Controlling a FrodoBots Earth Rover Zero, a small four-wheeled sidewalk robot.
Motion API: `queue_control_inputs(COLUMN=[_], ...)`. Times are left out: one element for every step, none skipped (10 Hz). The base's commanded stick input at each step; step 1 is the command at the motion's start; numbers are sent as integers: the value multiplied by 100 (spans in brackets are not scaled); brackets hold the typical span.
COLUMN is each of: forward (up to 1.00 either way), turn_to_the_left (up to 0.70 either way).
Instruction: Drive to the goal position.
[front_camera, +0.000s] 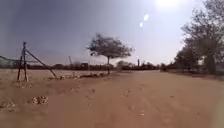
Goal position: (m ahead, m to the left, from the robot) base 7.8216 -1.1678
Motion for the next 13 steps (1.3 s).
queue_control_inputs(forward=[100,100,100,100,100,100,100,100,100,100,100,100,100], turn_to_the_left=[0,0,0,0,0,0,0,0,0,0,0,0,0])
